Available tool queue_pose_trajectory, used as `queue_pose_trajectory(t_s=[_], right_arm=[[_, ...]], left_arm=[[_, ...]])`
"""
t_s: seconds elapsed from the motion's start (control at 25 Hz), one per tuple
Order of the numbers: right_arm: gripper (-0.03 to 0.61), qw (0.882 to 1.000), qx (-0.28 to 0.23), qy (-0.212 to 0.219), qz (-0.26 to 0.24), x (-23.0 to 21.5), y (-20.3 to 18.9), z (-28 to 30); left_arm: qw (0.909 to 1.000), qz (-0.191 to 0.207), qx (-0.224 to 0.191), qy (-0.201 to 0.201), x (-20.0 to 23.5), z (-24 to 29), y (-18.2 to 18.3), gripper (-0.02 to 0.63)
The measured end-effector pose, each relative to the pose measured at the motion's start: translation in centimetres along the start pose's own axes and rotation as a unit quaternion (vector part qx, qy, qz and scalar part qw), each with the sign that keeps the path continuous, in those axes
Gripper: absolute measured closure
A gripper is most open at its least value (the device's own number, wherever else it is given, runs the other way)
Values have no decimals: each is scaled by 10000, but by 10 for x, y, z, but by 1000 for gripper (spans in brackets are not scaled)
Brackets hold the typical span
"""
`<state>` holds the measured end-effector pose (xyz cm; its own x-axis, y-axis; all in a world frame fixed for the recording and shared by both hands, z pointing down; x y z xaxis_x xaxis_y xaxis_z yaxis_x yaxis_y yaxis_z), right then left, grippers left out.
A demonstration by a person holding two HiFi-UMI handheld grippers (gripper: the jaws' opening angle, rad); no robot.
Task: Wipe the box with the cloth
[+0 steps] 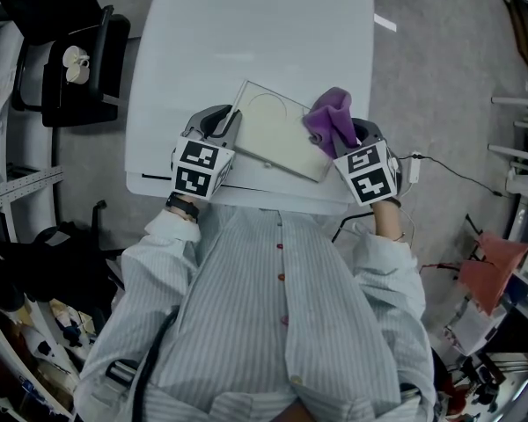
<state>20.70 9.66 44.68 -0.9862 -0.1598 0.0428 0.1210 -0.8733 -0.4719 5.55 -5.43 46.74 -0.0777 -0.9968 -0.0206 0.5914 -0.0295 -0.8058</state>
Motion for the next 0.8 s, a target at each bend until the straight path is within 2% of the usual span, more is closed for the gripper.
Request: queue_pose_trajectory(t_s=[0.2, 0.52, 0.68, 0.8], right_arm=[[511, 9992, -297, 263, 72, 16, 20, -12], [511, 9821, -1267, 1380, 200, 84, 96, -24], [511, 9785, -1194, 1671, 179, 110, 114, 4], [511, 9829, -934, 1588, 17, 124, 113, 28]], left_arm=[[10000, -25, -29, -15, -1, -1, 2, 568], [10000, -43, -54, -55, -2, -1, 1, 568], [9998, -127, -82, -89, -1, -1, 2, 568], [9998, -158, -87, -108, 0, -2, 0, 568]])
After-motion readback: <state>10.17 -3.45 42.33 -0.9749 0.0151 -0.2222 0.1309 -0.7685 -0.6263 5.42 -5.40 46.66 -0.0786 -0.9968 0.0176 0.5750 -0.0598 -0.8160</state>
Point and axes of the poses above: the fingertips, and each gripper's own axes: z forward along the fingers, x to its left, y out of its top, the point moved 2 cm from there along -z, backward along the fingers, and after that the axes turned 15 degrees about z, right-handed, at the moved point
